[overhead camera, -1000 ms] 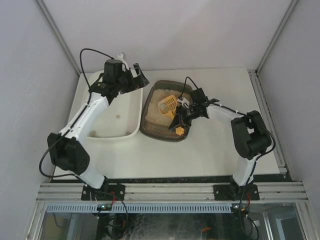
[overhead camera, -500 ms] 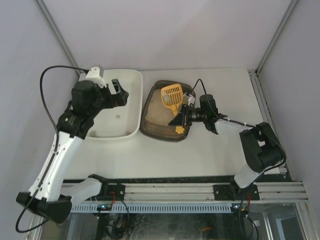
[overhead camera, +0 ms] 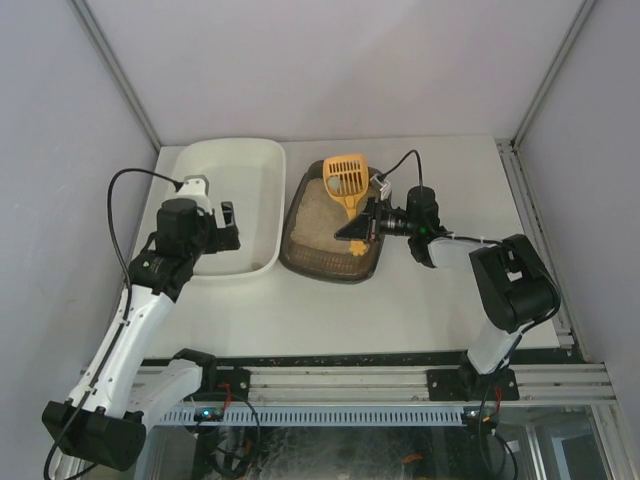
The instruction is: Clean the litter box
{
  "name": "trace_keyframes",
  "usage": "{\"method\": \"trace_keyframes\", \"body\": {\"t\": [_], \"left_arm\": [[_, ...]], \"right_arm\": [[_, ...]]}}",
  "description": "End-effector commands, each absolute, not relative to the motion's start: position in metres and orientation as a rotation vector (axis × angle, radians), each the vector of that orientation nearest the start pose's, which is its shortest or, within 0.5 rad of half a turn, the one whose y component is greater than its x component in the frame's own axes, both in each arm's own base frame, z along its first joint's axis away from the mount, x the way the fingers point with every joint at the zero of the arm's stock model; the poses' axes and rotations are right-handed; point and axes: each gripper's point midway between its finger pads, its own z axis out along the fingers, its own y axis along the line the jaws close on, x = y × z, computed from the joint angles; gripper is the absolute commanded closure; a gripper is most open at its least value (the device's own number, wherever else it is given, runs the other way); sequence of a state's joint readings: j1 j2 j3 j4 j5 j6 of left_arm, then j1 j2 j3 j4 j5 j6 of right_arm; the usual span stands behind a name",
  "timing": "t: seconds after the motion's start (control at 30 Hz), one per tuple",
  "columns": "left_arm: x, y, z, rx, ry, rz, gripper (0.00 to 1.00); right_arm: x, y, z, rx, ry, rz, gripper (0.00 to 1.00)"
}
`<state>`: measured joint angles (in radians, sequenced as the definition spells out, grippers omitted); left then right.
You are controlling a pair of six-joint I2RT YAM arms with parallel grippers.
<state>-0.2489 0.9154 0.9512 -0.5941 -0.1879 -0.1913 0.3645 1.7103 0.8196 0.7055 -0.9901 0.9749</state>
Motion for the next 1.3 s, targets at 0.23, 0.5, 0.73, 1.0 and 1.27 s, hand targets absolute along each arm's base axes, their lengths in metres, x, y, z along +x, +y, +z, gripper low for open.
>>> {"method": "trace_keyframes", "body": {"t": [0.23,0.5,0.73,1.0,1.27], "left_arm": [[0.293,-0.012,0.253,-0.142,2.04,0.052,0.0],[0.289,0.017,0.271,-0.201,1.993,0.108,0.0],[0.289,0.002,0.26,-0.1,2.064,-0.039,0.0],[0.288,-0.014,0.277,-0.004,2.163,-0.212,0.0],[0.3,0.007,0.295,-0.13,2.222,-0.38,0.0]], "right_arm": [[0.3,0.308,0.209,-0.314,1.943,1.935,1.0],[0.285,0.328,0.202,-0.462,2.058,1.902,1.0],[0.277,0.331,0.215,-0.44,2.009,2.019,1.0],[0.272,0.351,0.202,-0.412,2.13,1.894,1.0],[0.271,0.406,0.196,-0.636,2.319,1.382,1.0]]}}
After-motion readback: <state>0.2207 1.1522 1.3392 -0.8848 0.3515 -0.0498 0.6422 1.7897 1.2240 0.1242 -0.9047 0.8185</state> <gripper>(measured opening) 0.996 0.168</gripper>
